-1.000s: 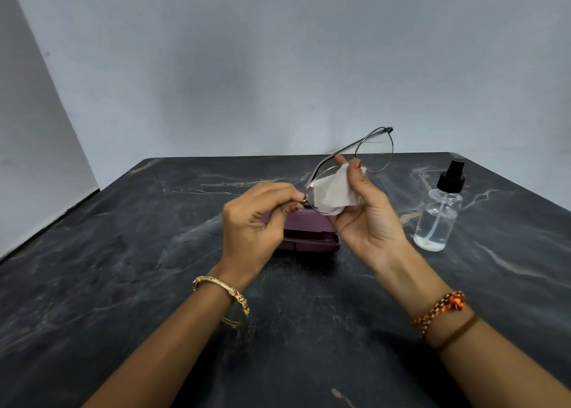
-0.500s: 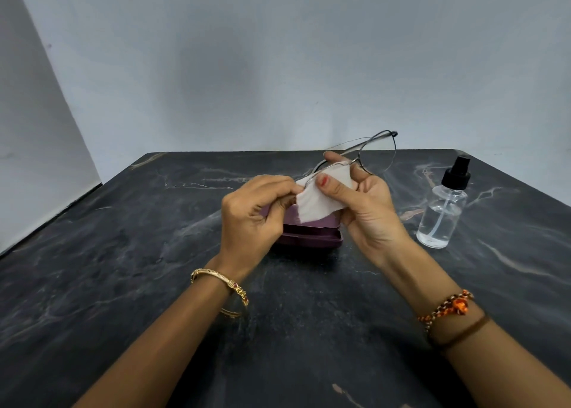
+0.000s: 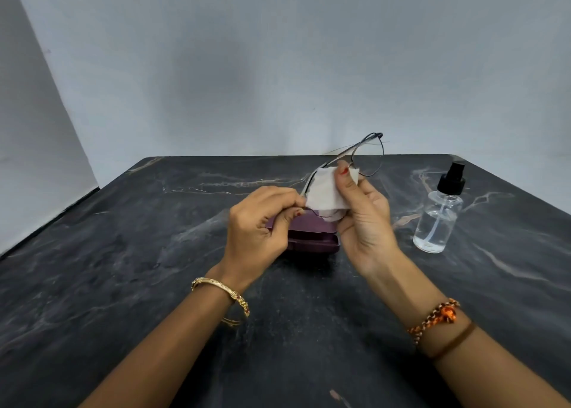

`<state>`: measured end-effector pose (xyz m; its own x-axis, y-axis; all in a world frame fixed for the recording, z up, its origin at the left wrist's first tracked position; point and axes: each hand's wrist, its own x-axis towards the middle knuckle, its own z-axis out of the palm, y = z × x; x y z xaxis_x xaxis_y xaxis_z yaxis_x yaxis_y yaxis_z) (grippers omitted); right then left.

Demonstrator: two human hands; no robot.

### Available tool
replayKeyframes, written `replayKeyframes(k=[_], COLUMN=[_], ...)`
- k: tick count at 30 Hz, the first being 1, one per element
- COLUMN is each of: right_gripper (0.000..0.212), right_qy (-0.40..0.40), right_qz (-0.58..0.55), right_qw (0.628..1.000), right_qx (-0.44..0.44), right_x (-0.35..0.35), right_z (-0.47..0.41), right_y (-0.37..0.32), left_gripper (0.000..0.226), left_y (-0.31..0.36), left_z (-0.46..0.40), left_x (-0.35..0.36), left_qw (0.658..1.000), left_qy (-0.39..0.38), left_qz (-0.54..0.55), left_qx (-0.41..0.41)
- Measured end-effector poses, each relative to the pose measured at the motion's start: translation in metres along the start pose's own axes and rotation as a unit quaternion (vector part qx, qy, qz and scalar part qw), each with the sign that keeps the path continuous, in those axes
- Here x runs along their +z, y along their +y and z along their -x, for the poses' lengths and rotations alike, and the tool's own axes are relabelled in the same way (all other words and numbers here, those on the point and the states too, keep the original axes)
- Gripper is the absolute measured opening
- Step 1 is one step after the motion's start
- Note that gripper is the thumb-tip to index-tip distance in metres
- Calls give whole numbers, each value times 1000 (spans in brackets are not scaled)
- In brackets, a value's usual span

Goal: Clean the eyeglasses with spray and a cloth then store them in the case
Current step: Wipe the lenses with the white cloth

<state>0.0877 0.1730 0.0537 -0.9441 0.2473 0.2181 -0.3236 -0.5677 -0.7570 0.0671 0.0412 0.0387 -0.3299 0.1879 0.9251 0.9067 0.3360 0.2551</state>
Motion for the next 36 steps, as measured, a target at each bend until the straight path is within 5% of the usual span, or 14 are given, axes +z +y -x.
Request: replayKeyframes(k=[9, 16, 25, 28, 36], right_gripper=[55, 33, 4, 24, 28], right_qy=[-60, -112, 11, 10, -41], right_qz=[13, 87, -107, -103, 7], right_qw=[997, 990, 990, 991, 998], right_qx=[-38, 14, 90, 84, 50], right_x=[6, 5, 5, 7, 4], right_z=[5, 6, 1, 4, 5], right_y=[2, -1, 0, 4, 5], left_gripper=[18, 13, 13, 14, 18], left_y=[-1, -8, -6, -4, -4], left_z=[-2, -10, -5, -1, 0], left_x=[-3, -12, -5, -1, -1], left_qw=[1000, 996, 999, 1000, 999], left_qy=[26, 86, 44, 25, 20], left_qz=[-16, 9, 5, -3, -26], left_qx=[-8, -38, -14, -6, -5])
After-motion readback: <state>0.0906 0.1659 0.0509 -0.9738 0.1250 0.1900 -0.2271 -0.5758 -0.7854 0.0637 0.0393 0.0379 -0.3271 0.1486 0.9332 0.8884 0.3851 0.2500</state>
